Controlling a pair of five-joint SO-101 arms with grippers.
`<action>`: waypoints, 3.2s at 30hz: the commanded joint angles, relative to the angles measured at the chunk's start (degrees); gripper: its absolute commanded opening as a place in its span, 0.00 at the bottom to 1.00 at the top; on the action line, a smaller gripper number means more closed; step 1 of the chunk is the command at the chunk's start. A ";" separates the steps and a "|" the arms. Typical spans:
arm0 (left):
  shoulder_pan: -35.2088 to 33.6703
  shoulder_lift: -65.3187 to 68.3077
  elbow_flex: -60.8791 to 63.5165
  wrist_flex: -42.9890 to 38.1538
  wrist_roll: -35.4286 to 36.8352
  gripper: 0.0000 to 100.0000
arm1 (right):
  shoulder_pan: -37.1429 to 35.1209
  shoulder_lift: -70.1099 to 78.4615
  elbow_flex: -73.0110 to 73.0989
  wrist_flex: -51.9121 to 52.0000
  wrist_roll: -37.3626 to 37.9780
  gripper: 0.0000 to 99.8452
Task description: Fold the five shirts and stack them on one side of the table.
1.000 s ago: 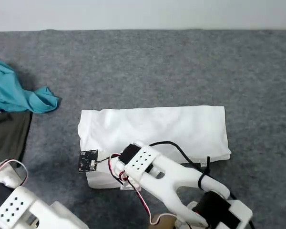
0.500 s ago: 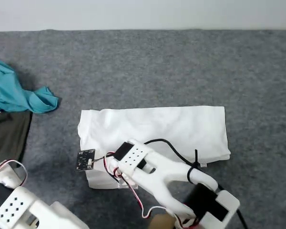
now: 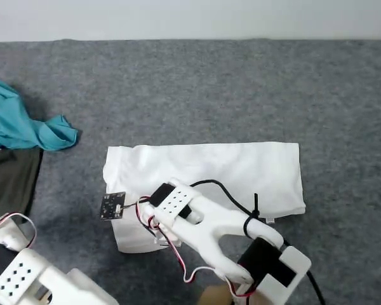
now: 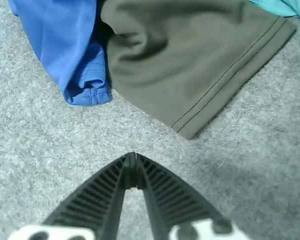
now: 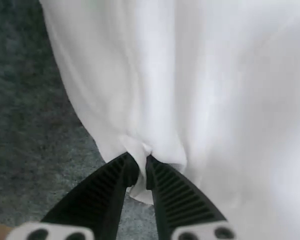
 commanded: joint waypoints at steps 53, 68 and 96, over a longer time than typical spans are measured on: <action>-0.35 -1.05 -0.57 0.62 -3.25 0.00 | 19.74 18.33 -49.58 22.81 0.00 0.14; -0.18 -1.05 -0.57 0.62 -3.25 0.00 | 11.74 18.95 -52.84 23.16 0.00 0.14; -0.35 -1.05 -0.66 0.62 -3.25 0.00 | 2.33 7.96 -34.02 37.14 -0.18 0.14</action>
